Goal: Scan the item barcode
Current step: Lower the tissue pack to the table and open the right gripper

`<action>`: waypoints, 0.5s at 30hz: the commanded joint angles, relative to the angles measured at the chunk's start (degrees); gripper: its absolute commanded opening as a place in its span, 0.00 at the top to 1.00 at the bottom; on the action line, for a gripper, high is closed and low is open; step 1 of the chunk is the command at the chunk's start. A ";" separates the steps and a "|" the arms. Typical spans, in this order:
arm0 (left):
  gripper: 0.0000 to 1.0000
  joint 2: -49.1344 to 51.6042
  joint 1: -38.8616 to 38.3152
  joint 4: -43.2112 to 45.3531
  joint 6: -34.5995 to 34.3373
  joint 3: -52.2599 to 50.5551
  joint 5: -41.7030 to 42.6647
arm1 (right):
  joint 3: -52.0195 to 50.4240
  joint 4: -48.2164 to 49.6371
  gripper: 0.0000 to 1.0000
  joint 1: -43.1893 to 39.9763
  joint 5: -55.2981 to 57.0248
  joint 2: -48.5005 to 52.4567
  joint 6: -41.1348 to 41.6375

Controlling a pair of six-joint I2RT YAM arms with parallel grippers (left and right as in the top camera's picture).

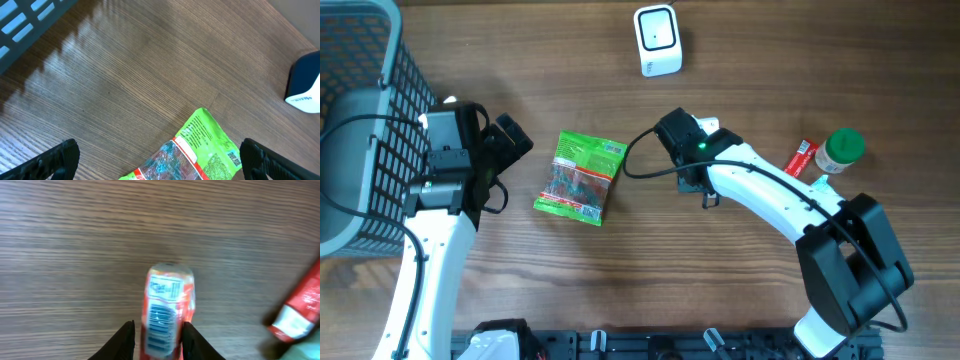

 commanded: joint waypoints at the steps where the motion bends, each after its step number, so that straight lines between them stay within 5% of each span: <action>1: 0.00 -0.09 0.35 0.02 0.46 0.07 -0.57 | -0.74 2.08 0.68 0.33 -8.48 -0.09 0.59; 11: 0.00 -0.09 0.35 0.02 0.46 0.07 -0.57 | 0.57 2.75 0.61 -1.88 -11.50 -3.93 -1.33; 14: 0.00 -0.09 0.35 0.02 0.46 0.07 -0.57 | 0.59 2.78 0.04 -4.96 -12.00 -6.97 -1.31; 15: 0.00 -0.09 0.35 0.02 0.46 0.07 -0.57 | 0.59 2.73 0.00 -6.23 -13.07 -7.72 -1.42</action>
